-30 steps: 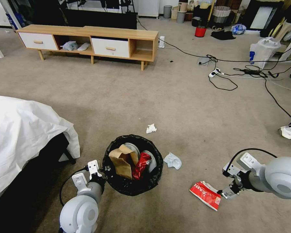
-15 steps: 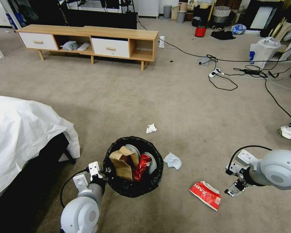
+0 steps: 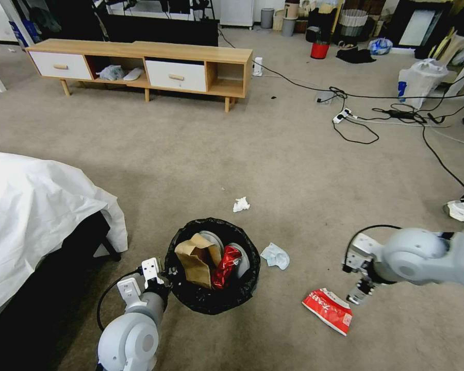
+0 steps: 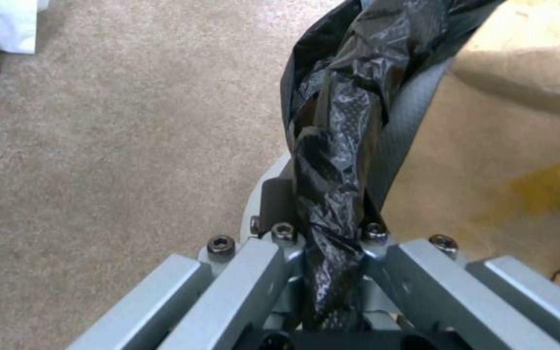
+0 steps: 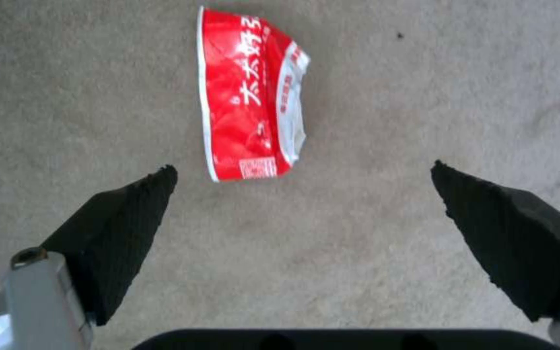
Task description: Pick up the trash bin, then pick up the garbage from the floor and place it into the trash bin.
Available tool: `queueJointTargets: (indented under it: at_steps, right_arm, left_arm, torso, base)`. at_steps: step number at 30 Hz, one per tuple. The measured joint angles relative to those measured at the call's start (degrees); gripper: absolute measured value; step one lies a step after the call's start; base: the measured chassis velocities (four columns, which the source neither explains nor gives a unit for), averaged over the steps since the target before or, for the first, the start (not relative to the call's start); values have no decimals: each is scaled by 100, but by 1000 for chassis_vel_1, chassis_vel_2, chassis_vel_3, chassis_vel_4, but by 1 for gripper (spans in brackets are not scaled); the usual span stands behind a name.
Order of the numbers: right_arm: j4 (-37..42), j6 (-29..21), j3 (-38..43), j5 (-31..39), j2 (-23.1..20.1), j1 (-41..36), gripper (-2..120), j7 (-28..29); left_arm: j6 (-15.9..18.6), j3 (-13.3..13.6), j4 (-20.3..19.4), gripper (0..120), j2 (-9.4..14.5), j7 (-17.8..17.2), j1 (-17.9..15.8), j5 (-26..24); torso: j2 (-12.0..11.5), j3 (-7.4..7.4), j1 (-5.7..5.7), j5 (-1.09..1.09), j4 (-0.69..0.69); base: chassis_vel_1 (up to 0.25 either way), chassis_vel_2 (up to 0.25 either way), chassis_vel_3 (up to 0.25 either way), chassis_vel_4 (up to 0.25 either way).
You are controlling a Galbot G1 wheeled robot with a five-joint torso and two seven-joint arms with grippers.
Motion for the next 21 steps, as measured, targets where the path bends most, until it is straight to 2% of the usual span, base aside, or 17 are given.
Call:
queueJointTargets:
  at_steps: [8,21]
  right_arm:
    - [-194,0,342,13,-371,-486,100,6]
    - [-365,-1,457,-82,-445,-815,100,30]
  left_arm:
    - [-34,-23,121,2,43,31,-10,-12]
    - [-48,-7,236,2,9,41,-72,0]
  torso:
    - [0,0,0,0,0]
    - [0,-1,0,1,-1]
  base:
    - [0,0,0,0]
    - [0,0,0,0]
